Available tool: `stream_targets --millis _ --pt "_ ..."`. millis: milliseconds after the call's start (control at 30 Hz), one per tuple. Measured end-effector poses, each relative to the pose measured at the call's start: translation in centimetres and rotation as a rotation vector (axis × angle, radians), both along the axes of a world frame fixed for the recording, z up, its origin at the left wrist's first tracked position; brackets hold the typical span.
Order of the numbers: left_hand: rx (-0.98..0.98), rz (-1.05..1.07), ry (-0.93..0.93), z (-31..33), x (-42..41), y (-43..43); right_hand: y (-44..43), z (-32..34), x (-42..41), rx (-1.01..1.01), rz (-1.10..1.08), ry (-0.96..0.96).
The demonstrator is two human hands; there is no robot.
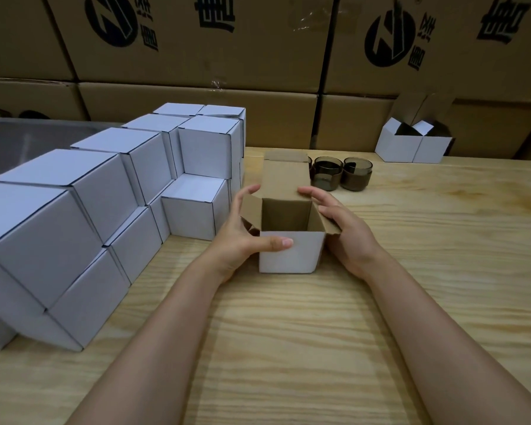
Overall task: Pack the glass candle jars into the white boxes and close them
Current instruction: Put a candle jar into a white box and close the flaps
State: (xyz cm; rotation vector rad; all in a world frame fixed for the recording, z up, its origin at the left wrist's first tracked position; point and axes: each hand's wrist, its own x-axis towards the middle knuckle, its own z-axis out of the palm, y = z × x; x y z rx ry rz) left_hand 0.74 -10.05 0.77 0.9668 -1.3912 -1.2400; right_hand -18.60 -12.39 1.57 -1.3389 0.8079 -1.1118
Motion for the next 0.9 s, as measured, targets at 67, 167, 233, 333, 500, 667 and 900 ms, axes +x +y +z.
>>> stream_targets --millis 67,167,233,333,500,667,900 --pt "-0.007 -0.018 0.004 -0.1 0.0 -0.1 -0.3 0.2 -0.3 0.026 0.057 -0.034" --pt "-0.031 0.014 -0.026 -0.1 -0.1 -0.3 -1.3 1.8 -0.6 0.063 0.044 -0.093" --pt "-0.037 0.049 -0.041 -0.1 -0.2 -0.3 -3.1 3.0 -0.5 0.058 -0.189 -0.211" --pt "-0.050 0.071 -0.018 -0.3 -0.1 -0.6 -7.2 4.0 0.0 -0.080 -0.646 0.136" --pt "-0.083 0.055 0.043 -0.6 -0.1 -0.9 -12.7 3.3 0.6 -0.439 -0.536 1.197" --pt "-0.089 0.071 0.042 -0.8 -0.1 -1.1 -14.4 2.8 1.6 -0.406 -0.472 1.429" --pt "-0.100 0.084 0.018 -0.8 0.0 -1.2 -14.0 3.2 2.1 -0.412 -0.427 1.348"
